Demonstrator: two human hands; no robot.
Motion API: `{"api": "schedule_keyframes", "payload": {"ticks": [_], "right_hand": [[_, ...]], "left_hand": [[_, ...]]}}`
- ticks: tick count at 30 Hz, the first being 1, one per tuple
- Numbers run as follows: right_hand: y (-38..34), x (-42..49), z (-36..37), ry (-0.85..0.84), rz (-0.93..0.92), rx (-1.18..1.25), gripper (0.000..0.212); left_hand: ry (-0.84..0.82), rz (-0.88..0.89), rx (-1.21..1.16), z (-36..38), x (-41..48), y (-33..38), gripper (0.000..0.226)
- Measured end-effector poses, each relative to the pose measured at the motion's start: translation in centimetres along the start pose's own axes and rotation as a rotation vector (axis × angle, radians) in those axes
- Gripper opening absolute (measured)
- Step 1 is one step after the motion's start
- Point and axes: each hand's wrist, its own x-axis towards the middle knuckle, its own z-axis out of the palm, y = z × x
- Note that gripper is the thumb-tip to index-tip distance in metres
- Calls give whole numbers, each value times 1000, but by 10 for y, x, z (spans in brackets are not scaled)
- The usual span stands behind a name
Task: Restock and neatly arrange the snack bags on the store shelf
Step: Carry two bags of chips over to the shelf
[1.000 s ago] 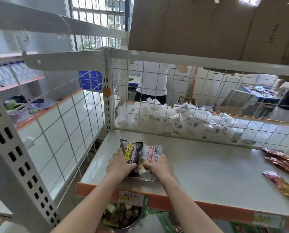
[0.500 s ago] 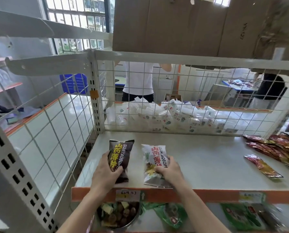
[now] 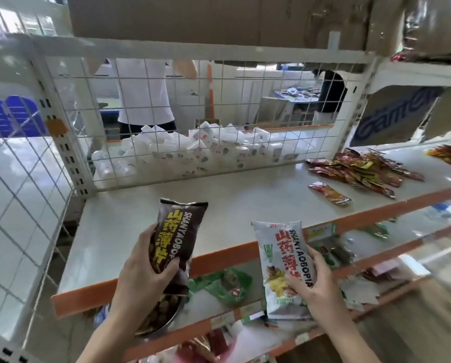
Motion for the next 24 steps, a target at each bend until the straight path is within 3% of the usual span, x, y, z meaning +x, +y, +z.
{"api": "schedule_keyframes", "payload": {"ticks": [13,18,22,24], "right_hand": [[38,-30,-110,356,122,43,57],[46,-31,-146,490,163,162,50],[51,-39,-165,635,212,179,65],[53,-45,-171,722,234,181,61]], "left_hand": [[-284,107,-134,117,29,69,70],[-364,240,-163,174,46,105,70],[-475,348,-186,215,57,132,70],[-542,388,-206,233,63,146,69]]}}
